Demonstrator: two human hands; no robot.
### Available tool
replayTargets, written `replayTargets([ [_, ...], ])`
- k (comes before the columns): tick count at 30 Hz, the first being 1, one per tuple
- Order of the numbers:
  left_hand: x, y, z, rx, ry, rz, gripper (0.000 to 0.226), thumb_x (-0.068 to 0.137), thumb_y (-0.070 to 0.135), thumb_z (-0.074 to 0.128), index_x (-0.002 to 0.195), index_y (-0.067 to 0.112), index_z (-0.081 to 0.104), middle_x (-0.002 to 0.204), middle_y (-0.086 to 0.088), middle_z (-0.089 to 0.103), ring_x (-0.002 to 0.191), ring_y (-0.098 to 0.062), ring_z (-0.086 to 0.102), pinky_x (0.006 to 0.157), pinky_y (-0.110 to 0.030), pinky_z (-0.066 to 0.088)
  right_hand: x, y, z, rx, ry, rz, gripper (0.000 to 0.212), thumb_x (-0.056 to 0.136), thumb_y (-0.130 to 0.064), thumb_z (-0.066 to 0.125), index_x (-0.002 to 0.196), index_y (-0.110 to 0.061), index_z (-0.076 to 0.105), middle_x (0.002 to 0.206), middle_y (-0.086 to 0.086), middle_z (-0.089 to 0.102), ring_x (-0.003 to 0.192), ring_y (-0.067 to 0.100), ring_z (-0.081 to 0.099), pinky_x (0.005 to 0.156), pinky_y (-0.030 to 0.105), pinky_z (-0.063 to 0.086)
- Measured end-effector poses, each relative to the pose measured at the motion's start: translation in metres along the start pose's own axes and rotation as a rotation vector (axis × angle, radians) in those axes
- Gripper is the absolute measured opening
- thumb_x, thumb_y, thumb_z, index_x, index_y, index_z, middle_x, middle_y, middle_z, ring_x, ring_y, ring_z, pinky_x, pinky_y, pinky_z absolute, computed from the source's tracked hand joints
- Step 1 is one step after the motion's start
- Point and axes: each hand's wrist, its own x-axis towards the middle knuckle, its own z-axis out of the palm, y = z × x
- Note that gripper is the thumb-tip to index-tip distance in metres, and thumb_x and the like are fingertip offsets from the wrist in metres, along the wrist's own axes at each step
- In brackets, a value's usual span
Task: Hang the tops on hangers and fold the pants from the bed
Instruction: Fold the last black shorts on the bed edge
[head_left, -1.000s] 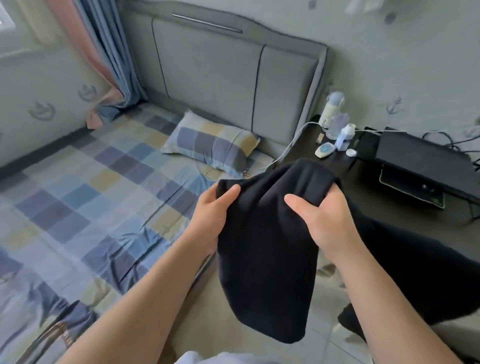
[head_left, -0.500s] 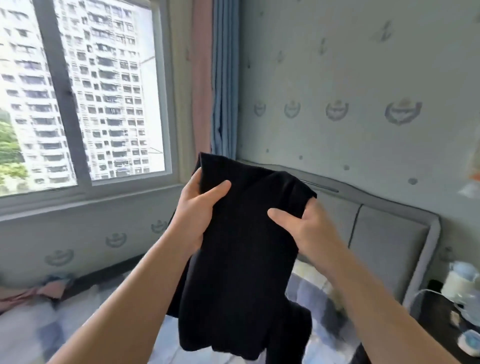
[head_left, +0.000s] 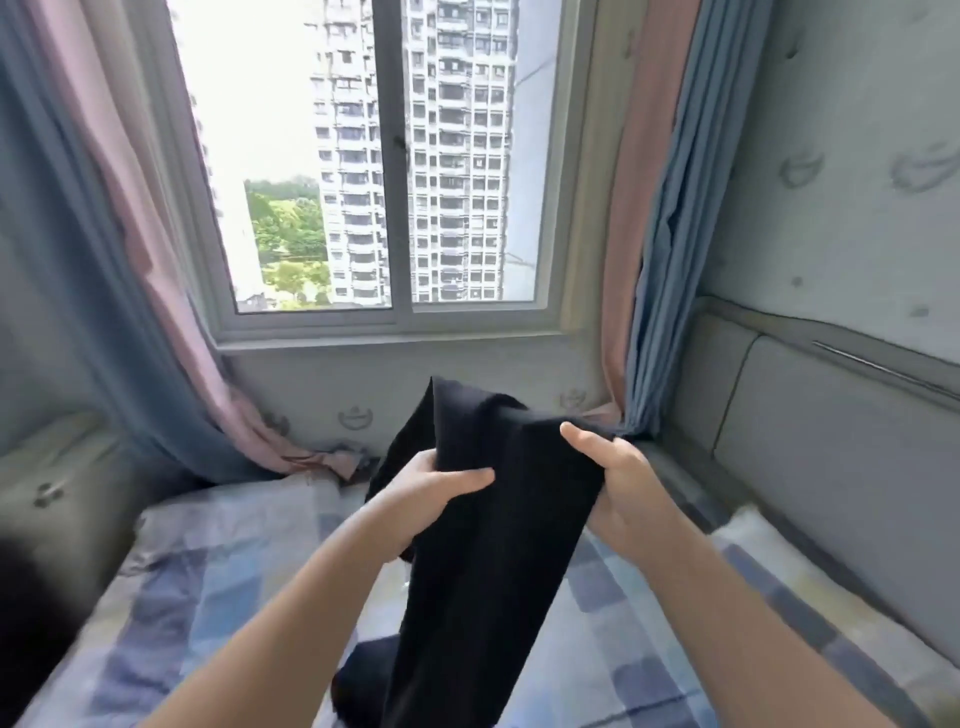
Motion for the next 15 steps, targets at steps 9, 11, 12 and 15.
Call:
replayTargets([
  [9, -0.054, -0.159, 0.021, -0.402, 0.382, -0.363, 0.032, 0.088, 0.017, 0.069, 0.119, 0.006, 0.07, 0.116, -0.02, 0.072, 0.105, -0.034, 0.071, 0.078, -0.037, 0.058, 0.011, 0.149, -0.09, 0.144, -0.077, 0.582, 0.053, 0.094, -0.036, 0.06, 0.132, 0.0, 0.062, 0.133, 0.022, 0.063, 0.123, 0.036, 0.062, 0.105, 0.046, 0.046],
  [11, -0.064, -0.189, 0.036, -0.493, 0.451, -0.422, 0.043, 0.081, 0.02, 0.075, 0.121, 0.007, 0.067, 0.118, -0.02, 0.071, 0.105, -0.035, 0.071, 0.075, -0.038, 0.058, 0.002, 0.17, -0.115, 0.14, -0.075, 0.645, 0.052, 0.094, -0.038, 0.06, 0.131, -0.002, 0.064, 0.134, 0.021, 0.063, 0.123, 0.036, 0.061, 0.108, 0.047, 0.043],
  [12, -0.069, -0.203, 0.044, -0.53, 0.478, -0.442, 0.048, 0.078, 0.022, 0.077, 0.123, 0.009, 0.066, 0.119, -0.019, 0.071, 0.106, -0.035, 0.071, 0.077, -0.04, 0.058, -0.002, 0.178, -0.128, 0.136, -0.076, 0.666, 0.052, 0.093, -0.039, 0.061, 0.13, -0.003, 0.064, 0.134, 0.02, 0.063, 0.124, 0.035, 0.061, 0.11, 0.047, 0.042],
  [15, -0.078, -0.237, 0.072, -0.6, 0.499, -0.491, 0.058, 0.076, 0.029, 0.079, 0.131, 0.019, 0.062, 0.126, -0.012, 0.07, 0.114, -0.034, 0.067, 0.088, -0.049, 0.056, -0.013, 0.191, -0.162, 0.145, -0.076, 0.713, 0.053, 0.091, -0.04, 0.062, 0.132, -0.006, 0.064, 0.136, 0.018, 0.062, 0.126, 0.035, 0.06, 0.109, 0.047, 0.043],
])
